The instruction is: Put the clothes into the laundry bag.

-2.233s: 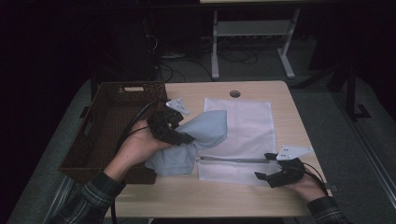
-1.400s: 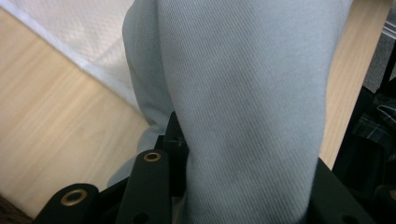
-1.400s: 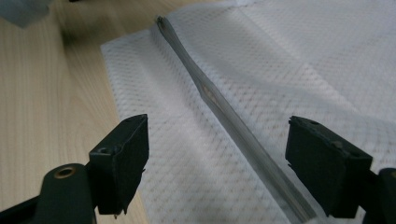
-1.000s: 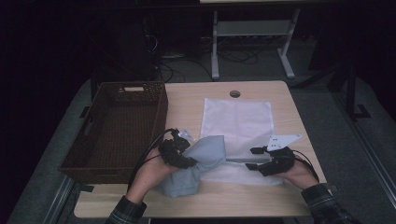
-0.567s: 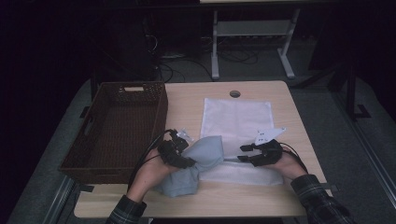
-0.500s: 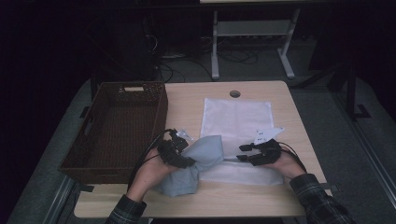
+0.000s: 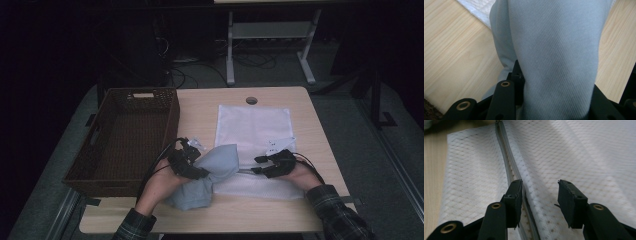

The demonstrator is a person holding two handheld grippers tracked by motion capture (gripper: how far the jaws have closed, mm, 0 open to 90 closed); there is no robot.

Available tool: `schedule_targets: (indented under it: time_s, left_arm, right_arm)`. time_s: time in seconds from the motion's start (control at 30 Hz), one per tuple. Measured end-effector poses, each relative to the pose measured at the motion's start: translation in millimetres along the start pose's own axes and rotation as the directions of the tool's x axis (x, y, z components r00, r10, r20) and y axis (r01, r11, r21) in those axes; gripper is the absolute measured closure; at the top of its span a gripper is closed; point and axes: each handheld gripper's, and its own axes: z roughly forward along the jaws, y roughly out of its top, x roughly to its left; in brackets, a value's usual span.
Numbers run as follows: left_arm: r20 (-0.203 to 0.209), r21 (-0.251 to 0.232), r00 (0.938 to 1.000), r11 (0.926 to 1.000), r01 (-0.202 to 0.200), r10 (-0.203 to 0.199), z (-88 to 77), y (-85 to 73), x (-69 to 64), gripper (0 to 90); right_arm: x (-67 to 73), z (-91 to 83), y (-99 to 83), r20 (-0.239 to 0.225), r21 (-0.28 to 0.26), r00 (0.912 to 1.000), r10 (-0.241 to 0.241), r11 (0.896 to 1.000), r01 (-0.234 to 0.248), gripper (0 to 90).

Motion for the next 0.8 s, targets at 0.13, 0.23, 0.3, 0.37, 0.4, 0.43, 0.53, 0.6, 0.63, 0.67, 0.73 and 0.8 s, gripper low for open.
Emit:
schedule_targets:
  time_s: [0.13,0.23,0.3,0.37,0.4,0.43,0.53,0.6,0.63,0.67,0.73,0.8]
  left_arm:
    - [0.001,-0.005,1.0,1.0,0.003,-0.003,-1.3,-0.4,0.8,65.0]
    - [0.002,-0.005,1.0,1.0,0.007,-0.007,-2.0,-0.9,1.6,65.0]
    - [0.002,-0.007,1.0,0.9999,0.009,-0.009,-2.5,-1.1,2.2,65.0]
    - [0.004,-0.01,0.9999,0.9999,0.012,-0.012,-2.8,-1.3,2.7,65.0]
    - [0.004,-0.011,0.9999,0.9999,0.013,-0.013,-2.8,-1.3,2.8,64.9]
    - [0.005,-0.011,0.9999,0.9998,0.013,-0.013,-2.8,-1.3,2.8,65.0]
    - [0.006,-0.01,0.9999,0.9999,0.012,-0.012,-2.7,-1.0,2.5,65.0]
    - [0.007,-0.009,0.9999,0.9999,0.011,-0.011,-2.4,-0.9,2.2,65.0]
    - [0.008,-0.009,0.9999,0.9999,0.011,-0.011,-2.3,-0.8,2.1,65.0]
    - [0.009,-0.008,0.9999,0.9999,0.011,-0.011,-2.3,-0.8,2.0,65.0]
    - [0.01,-0.006,0.9999,0.9999,0.011,-0.011,-2.1,-0.7,1.9,65.0]
    - [0.011,-0.006,0.9999,0.9999,0.011,-0.011,-2.2,-0.8,1.8,65.0]
  right_arm:
    - [0.5,-9.1,-0.4,0.019,-0.022,0.9998,-0.003,1.0,0.003,56.5]
    - [3.3,-13.9,-1.0,0.014,-0.031,0.9998,-0.01,0.999,0.011,60.3]
    - [6.8,-15.9,-1.5,-0.015,-0.035,0.9997,-0.022,0.999,0.021,64.2]
    - [10.4,-14.9,-1.4,-0.034,-0.022,0.9984,-0.045,0.999,0.045,70.5]
    - [11.2,-14.0,-1.1,-0.035,-0.022,0.9982,-0.048,0.999,0.048,72.8]
    - [11.3,-13.5,-0.9,-0.03,-0.022,0.9982,-0.053,0.998,0.052,74.3]
    - [9.5,-11.8,0.5,-0.024,-0.034,0.9984,-0.051,0.998,0.05,78.3]
    - [8.5,-10.6,1.4,-0.032,-0.039,0.9983,-0.049,0.998,0.048,79.1]
    - [8.3,-9.3,1.6,-0.037,-0.037,0.9981,-0.048,0.998,0.047,79.1]
    - [8.4,-7.6,1.4,-0.043,-0.032,0.9979,-0.048,0.998,0.046,78.9]
    - [9.2,-4.0,0.5,-0.059,-0.018,0.9969,-0.053,0.998,0.052,76.3]
    - [9.4,-1.4,-0.5,-0.065,-0.003,0.996,-0.061,0.998,0.061,73.2]
